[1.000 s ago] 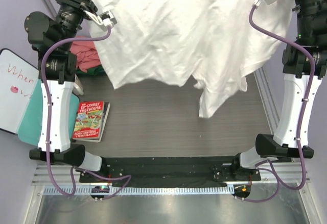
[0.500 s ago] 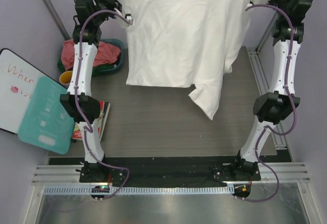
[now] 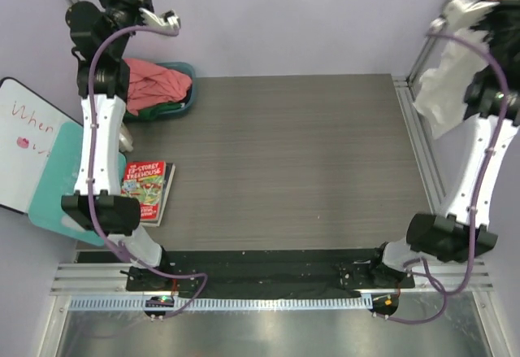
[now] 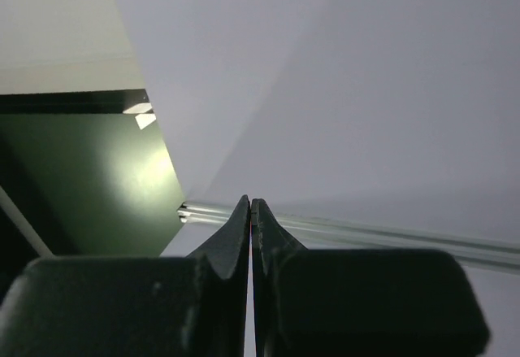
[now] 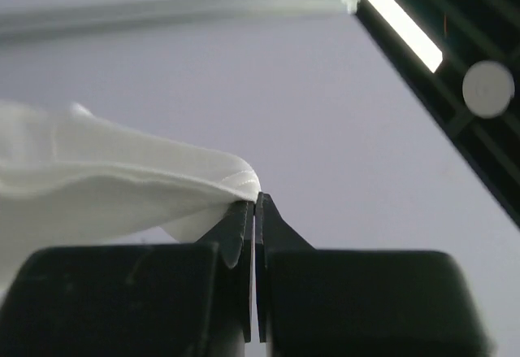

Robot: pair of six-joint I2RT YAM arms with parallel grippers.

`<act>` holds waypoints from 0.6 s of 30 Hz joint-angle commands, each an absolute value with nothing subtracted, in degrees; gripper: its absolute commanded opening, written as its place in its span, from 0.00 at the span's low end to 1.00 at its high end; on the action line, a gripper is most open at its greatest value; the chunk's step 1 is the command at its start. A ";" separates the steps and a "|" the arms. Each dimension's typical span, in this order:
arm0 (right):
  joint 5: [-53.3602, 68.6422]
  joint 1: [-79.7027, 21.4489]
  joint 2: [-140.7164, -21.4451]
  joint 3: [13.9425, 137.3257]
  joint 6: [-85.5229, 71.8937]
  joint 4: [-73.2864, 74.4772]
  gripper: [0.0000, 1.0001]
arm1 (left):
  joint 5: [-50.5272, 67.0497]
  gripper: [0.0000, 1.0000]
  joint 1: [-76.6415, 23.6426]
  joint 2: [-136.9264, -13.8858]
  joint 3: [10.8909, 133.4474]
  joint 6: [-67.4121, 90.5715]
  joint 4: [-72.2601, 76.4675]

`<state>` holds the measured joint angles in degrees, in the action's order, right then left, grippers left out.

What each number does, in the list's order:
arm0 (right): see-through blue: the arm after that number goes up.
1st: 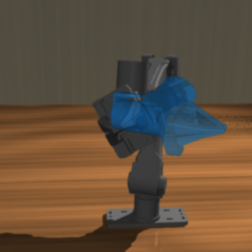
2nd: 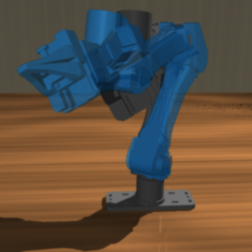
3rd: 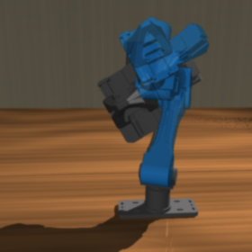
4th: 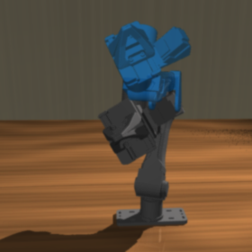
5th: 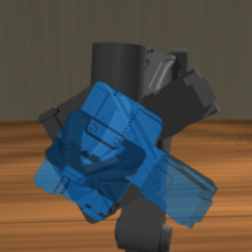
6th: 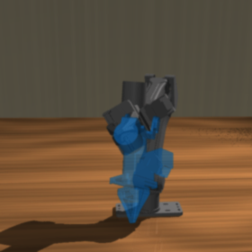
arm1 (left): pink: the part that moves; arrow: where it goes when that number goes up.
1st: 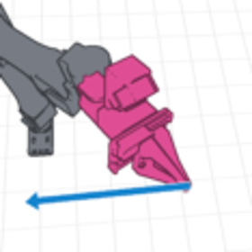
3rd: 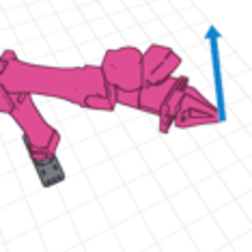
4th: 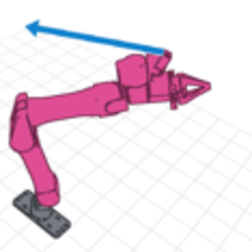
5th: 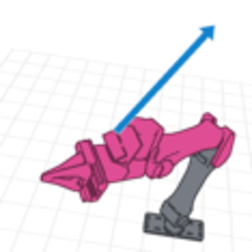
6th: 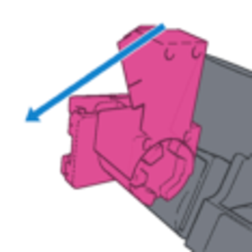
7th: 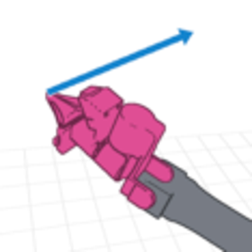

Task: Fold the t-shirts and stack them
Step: Flatten the tshirt out

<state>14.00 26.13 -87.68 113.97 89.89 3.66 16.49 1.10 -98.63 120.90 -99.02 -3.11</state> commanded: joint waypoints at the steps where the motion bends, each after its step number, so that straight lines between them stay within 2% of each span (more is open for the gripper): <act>1: 13.19 17.15 -82.10 98.02 92.01 0.62 0.01 | 15.38 0.00 -2.72 -93.45 107.34 -91.08 1.93; 4: 11.26 12.05 -84.19 96.93 90.97 0.27 0.01 | 12.93 0.00 -5.79 -90.98 99.69 -85.97 2.46; 10: 6.42 3.26 -95.17 109.85 86.40 -7.97 0.01 | 10.38 0.00 -8.17 -86.32 86.94 -76.30 2.47; 13: 5.54 0.01 -100.53 118.54 85.61 -11.41 0.01 | 10.11 0.00 -8.88 -83.59 82.28 -72.69 0.97; 17: 5.01 -3.77 -109.49 140.91 80.52 -10.72 0.01 | 9.49 0.00 -9.84 -81.83 77.53 -67.60 0.09; 18: 5.44 -4.48 -111.16 143.33 79.90 -10.72 0.01 | 9.58 0.00 -9.93 -81.48 77.00 -65.33 0.09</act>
